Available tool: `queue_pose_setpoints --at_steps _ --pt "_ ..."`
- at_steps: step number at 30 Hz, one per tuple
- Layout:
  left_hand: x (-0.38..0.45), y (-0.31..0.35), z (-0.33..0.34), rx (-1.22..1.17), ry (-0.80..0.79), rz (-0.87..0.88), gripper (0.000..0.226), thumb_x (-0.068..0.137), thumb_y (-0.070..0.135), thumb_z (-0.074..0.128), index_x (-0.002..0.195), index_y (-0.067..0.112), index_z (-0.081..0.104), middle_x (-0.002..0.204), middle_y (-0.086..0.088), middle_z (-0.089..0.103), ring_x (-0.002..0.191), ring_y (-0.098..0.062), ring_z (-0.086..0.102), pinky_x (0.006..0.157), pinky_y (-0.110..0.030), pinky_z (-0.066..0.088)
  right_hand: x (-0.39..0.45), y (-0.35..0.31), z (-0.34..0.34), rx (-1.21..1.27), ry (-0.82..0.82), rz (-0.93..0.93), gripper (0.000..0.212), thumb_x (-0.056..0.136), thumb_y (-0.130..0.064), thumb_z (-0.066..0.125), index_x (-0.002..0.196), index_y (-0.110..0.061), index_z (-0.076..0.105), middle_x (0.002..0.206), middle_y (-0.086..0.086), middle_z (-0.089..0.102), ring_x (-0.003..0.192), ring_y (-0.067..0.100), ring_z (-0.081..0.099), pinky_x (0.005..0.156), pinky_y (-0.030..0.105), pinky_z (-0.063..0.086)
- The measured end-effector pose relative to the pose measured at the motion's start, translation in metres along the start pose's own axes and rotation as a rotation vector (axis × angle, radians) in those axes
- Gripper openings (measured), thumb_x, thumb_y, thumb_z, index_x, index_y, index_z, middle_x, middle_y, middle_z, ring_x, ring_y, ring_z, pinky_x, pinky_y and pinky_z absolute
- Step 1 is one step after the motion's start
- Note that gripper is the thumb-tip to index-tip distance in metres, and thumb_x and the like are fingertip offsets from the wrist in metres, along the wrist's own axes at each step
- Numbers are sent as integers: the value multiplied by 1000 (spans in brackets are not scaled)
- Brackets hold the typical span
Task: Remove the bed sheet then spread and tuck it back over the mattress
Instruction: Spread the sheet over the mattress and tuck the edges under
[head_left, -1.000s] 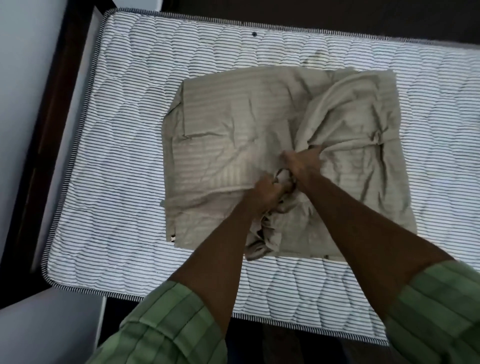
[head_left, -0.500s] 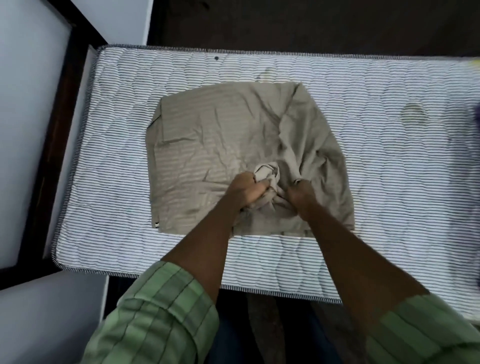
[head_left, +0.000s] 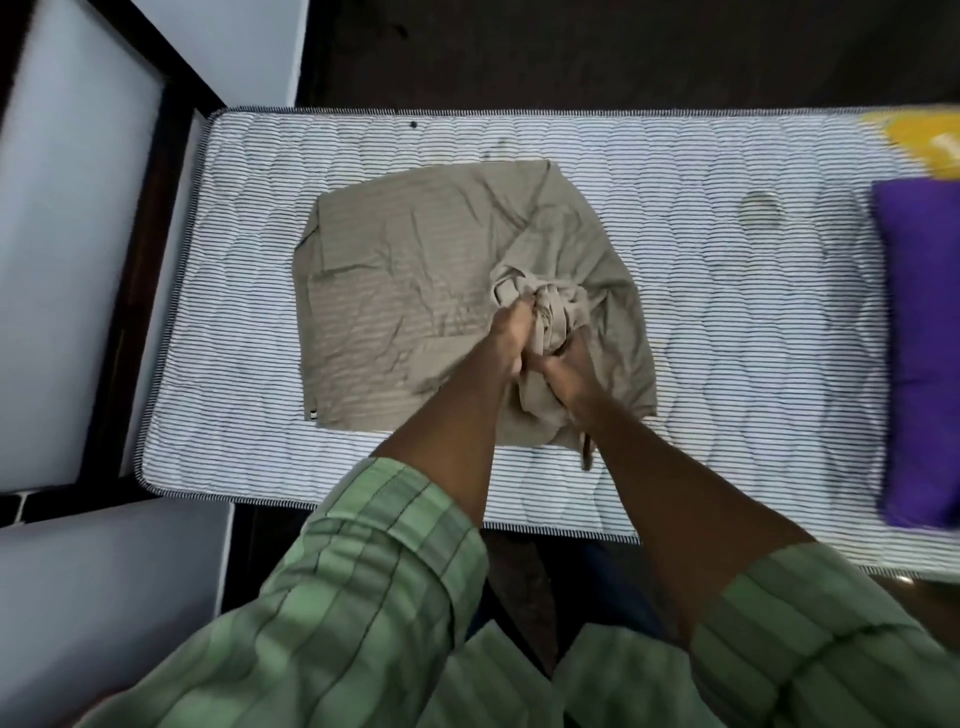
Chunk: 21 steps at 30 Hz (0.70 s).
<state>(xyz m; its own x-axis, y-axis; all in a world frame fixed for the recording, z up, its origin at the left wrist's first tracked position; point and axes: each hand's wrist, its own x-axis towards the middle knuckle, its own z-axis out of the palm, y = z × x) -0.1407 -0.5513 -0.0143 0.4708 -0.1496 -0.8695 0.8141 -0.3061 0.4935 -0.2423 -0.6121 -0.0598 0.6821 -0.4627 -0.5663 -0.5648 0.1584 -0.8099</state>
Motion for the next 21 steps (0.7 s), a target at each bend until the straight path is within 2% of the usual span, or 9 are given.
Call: queue_pose_setpoints --at_steps 2,6,9,11,13,15,16,18,21 --pt "-10 8 0 30 12 34 44 98 46 58 113 7 73 106 -5 74 100 -24 72 82 -33 59 7 -1 2 -81 73 -16 59 64 -23 81 121 -27 66 108 -6 76 104 16 72 95 42 58" --pt "-21 16 -3 127 -8 68 31 93 33 69 111 8 74 100 -7 77 84 -23 72 62 -26 54 -13 -43 1 -164 139 -8 46 76 -18 61 121 -19 71 112 3 76 110 24 69 96 38 56" --pt "-27 18 1 251 -14 110 18 89 25 76 95 9 71 88 -9 74 70 -16 67 54 -19 51 -22 -63 -20 -176 266 -32 34 93 -19 61 124 -9 69 118 14 72 113 31 66 91 34 50" --pt "-32 20 6 372 7 112 13 88 21 77 86 12 68 80 -8 69 65 -17 62 51 -20 47 -22 -75 -43 -193 413 -43 41 93 -26 60 127 -4 66 123 20 69 118 37 63 96 36 46" --pt "-42 27 15 454 2 134 15 92 25 71 96 11 69 85 -9 69 76 -24 66 62 -27 52 -18 -88 -66 -228 544 48 37 93 -21 59 126 -7 67 124 18 69 120 36 62 98 34 44" --pt "-50 35 34 497 -61 186 33 98 31 62 119 7 69 113 -15 72 103 -32 68 82 -36 57 -14 -96 -83 -310 562 121 28 93 -15 61 119 -10 70 119 16 71 118 36 63 95 37 49" --pt "-56 41 49 521 -88 219 40 99 33 59 128 6 66 126 -14 69 113 -31 66 88 -35 54 -12 -99 -91 -353 543 118 26 91 -14 62 115 -10 71 115 16 72 115 38 64 93 38 51" --pt "-70 49 79 527 -116 260 44 101 34 59 135 8 62 131 -2 63 116 -24 61 86 -27 45 -12 -105 -106 -400 518 98 22 89 -14 64 108 -9 74 109 17 73 110 38 66 88 39 52" --pt "-80 57 123 527 -213 267 48 100 41 58 139 14 61 136 -6 64 118 -25 62 88 -29 47 -7 -113 -141 -361 566 137 21 91 -22 66 104 -11 77 106 16 74 108 36 68 87 36 53"
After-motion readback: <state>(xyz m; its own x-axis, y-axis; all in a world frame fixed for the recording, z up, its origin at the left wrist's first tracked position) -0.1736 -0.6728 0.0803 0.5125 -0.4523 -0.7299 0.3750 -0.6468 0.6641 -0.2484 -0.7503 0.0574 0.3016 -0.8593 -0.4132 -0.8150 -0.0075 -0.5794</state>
